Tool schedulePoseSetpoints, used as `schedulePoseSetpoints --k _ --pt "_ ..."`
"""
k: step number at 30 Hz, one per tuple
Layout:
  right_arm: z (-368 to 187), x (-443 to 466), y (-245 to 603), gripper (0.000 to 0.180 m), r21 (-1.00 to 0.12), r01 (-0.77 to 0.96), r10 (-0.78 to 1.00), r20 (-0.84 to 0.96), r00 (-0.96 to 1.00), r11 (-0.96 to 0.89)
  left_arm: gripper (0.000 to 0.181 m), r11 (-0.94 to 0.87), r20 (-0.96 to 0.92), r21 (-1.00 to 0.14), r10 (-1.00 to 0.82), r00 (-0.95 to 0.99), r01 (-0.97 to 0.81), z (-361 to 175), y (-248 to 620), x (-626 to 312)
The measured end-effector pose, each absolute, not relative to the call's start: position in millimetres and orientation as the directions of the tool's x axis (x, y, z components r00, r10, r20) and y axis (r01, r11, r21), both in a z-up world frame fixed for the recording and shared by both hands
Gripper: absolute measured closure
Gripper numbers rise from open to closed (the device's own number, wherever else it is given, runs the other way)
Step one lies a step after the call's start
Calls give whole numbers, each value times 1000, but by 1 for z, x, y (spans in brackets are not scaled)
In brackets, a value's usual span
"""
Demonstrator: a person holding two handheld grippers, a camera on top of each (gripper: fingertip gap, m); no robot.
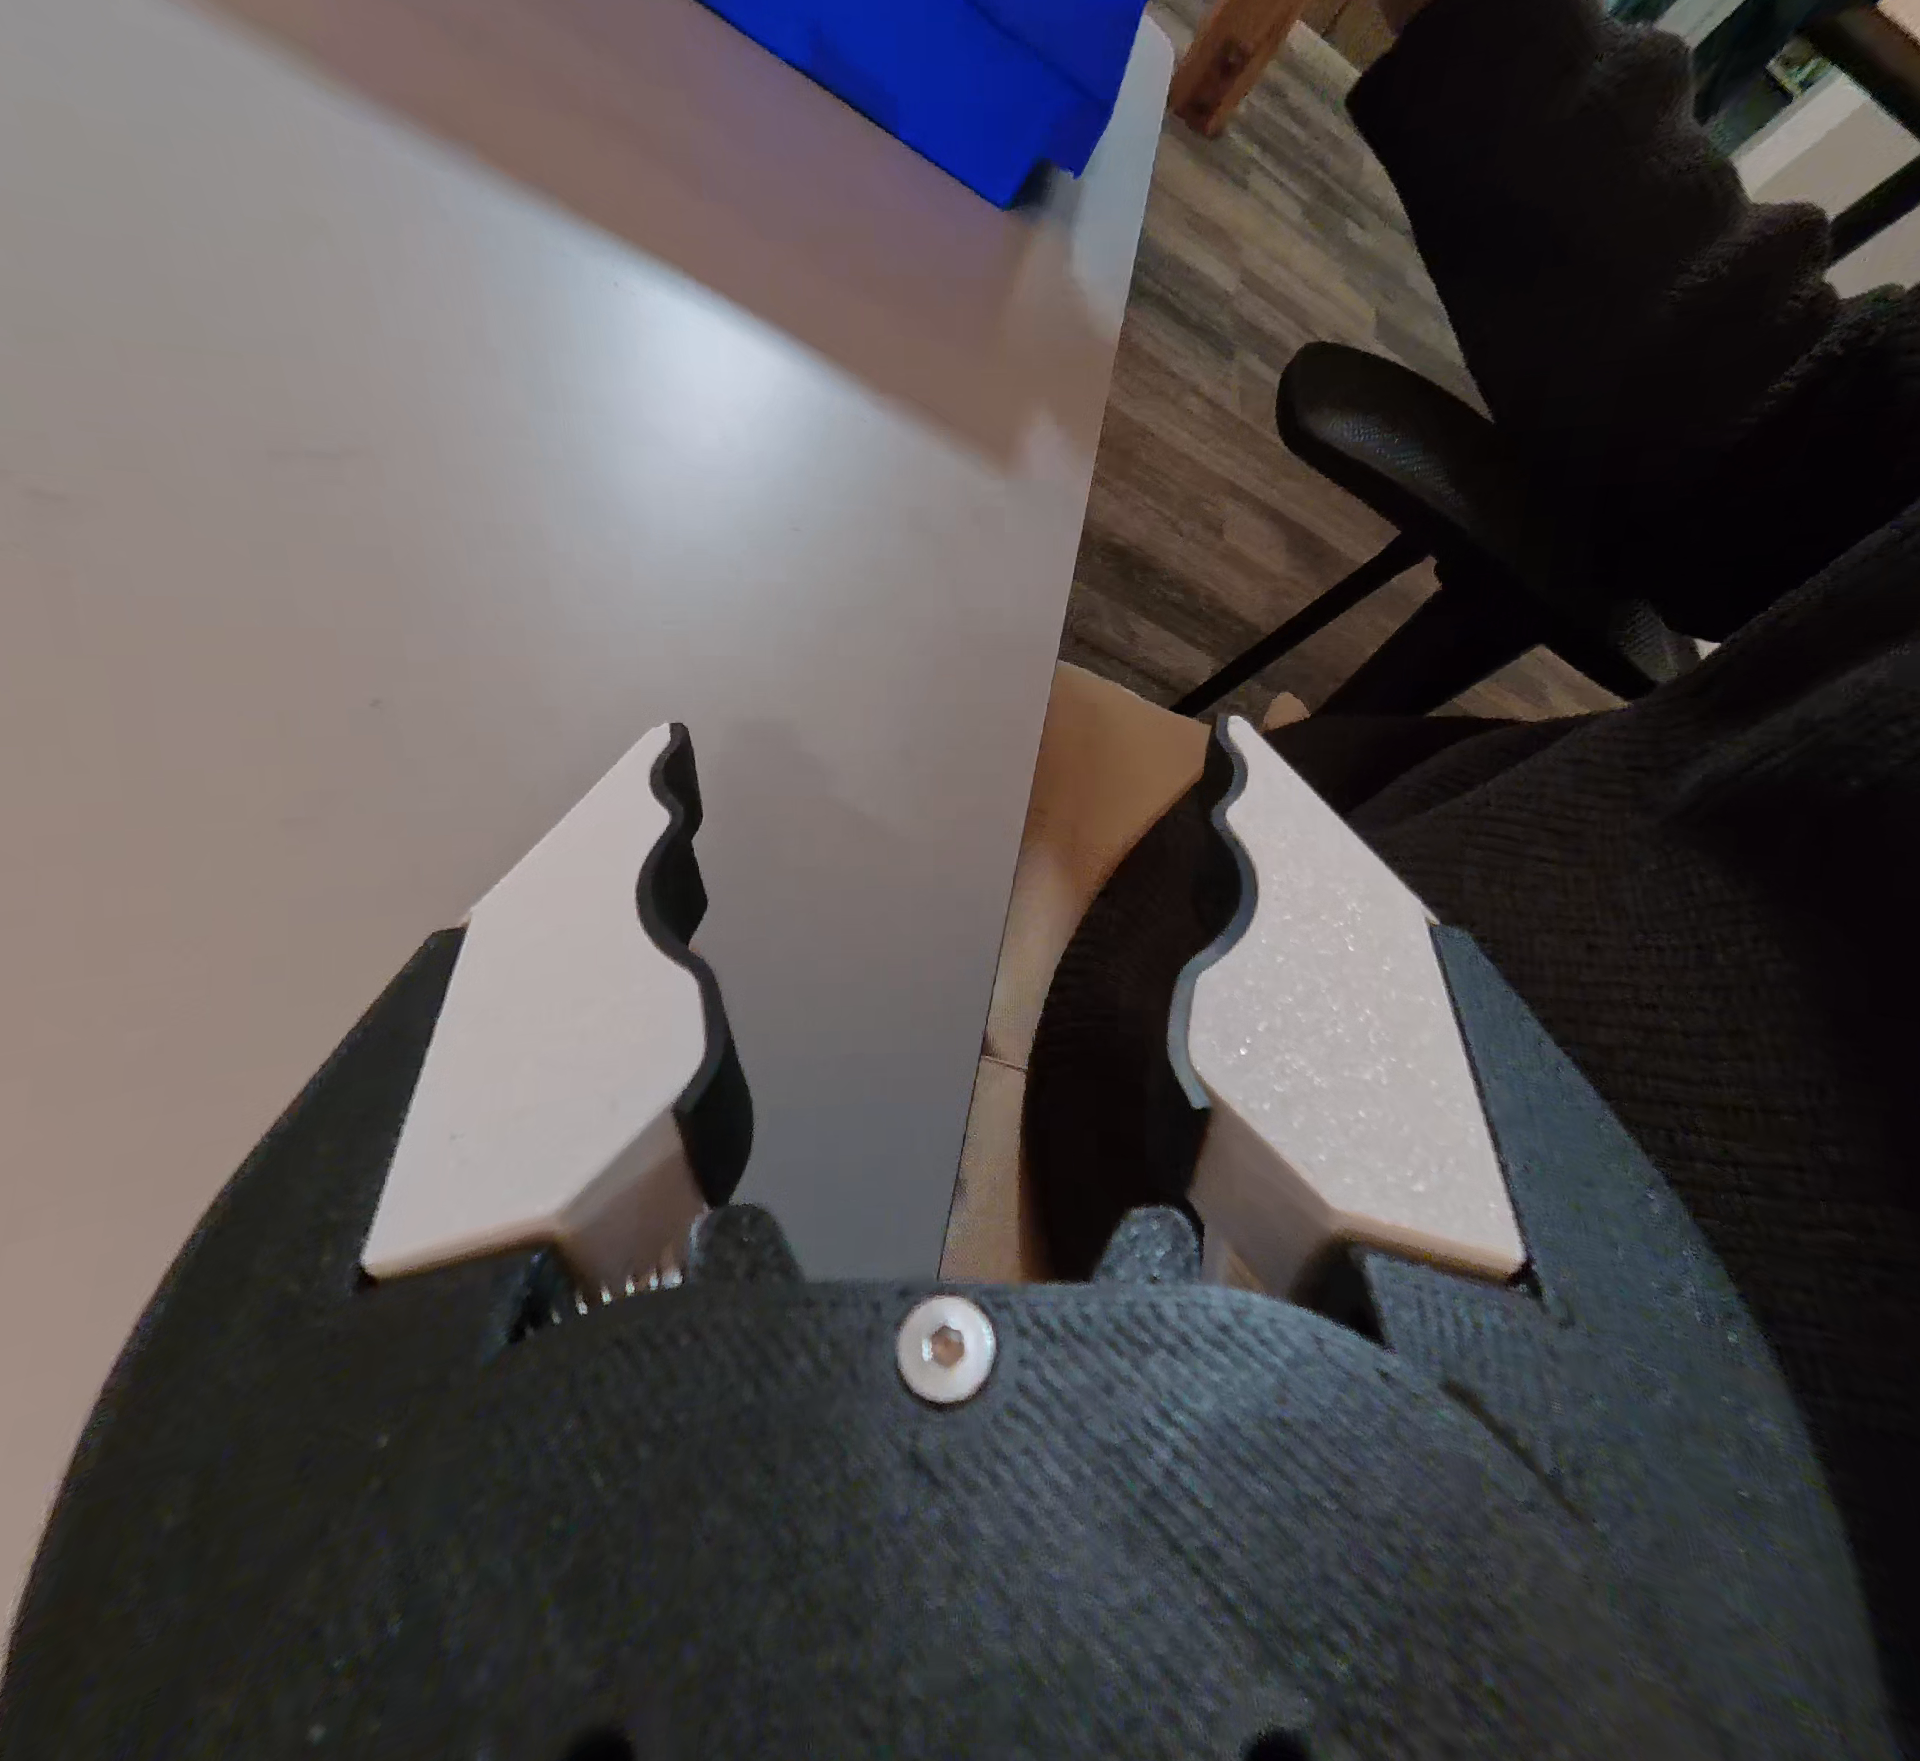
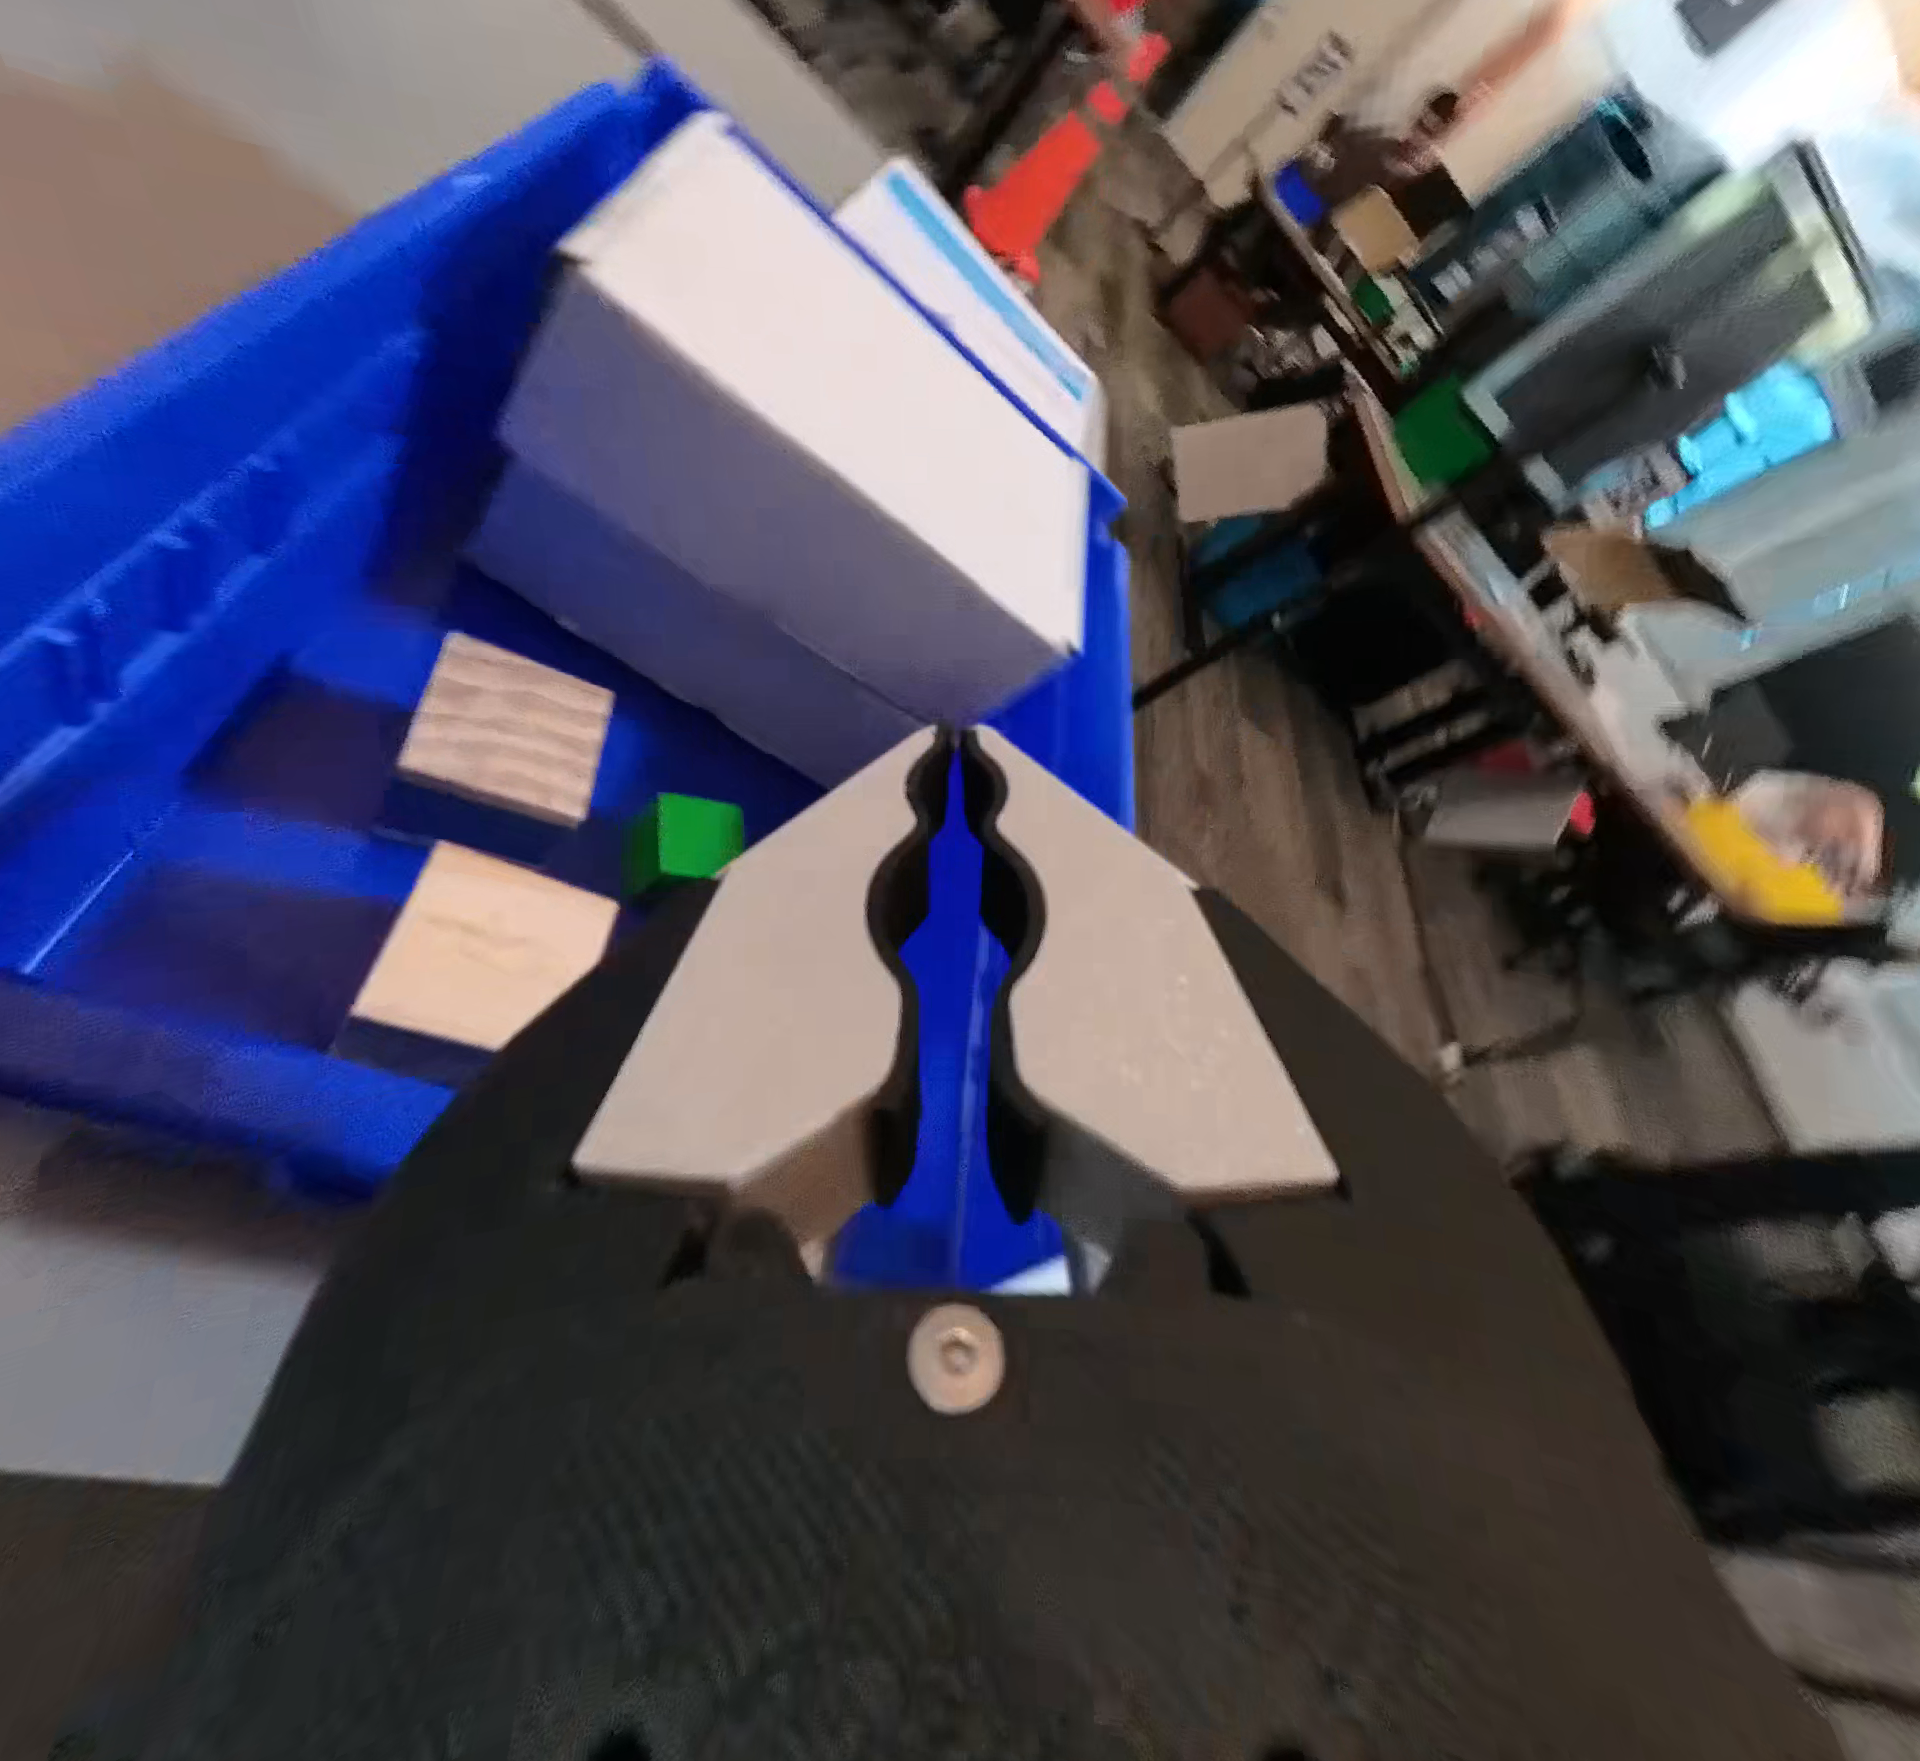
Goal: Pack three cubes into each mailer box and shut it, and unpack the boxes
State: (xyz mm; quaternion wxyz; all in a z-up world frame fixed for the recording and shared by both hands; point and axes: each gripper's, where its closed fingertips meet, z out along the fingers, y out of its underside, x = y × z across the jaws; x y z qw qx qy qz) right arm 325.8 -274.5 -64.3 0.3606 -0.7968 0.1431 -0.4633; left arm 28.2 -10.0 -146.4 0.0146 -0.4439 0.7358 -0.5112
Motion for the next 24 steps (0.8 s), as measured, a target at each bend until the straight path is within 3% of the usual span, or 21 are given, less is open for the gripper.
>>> schedulePoseSetpoints --k 4,8,12,19,24 --pt "-64 324 -327 166 -862 15 -757 452 472 -506 86 136 388 -767 -680 -622 -627 -153 -14 26" --pt "-77 332 -357 158 -899 -41 -815 374 442 -435 87 163 364 -775 -675 -642 -611 -151 -21 26" --pt "-100 342 -368 138 -933 -148 -859 229 458 -328 89 211 311 -786 -678 -666 -582 -150 -25 26" --pt "-128 359 -361 119 -909 -364 -873 0 488 -203 90 275 240 -789 -686 -687 -550 -156 -34 24" --pt "-138 374 -342 126 -857 -501 -840 -182 511 -119 92 251 222 -814 -700 -679 -524 -143 -38 24"
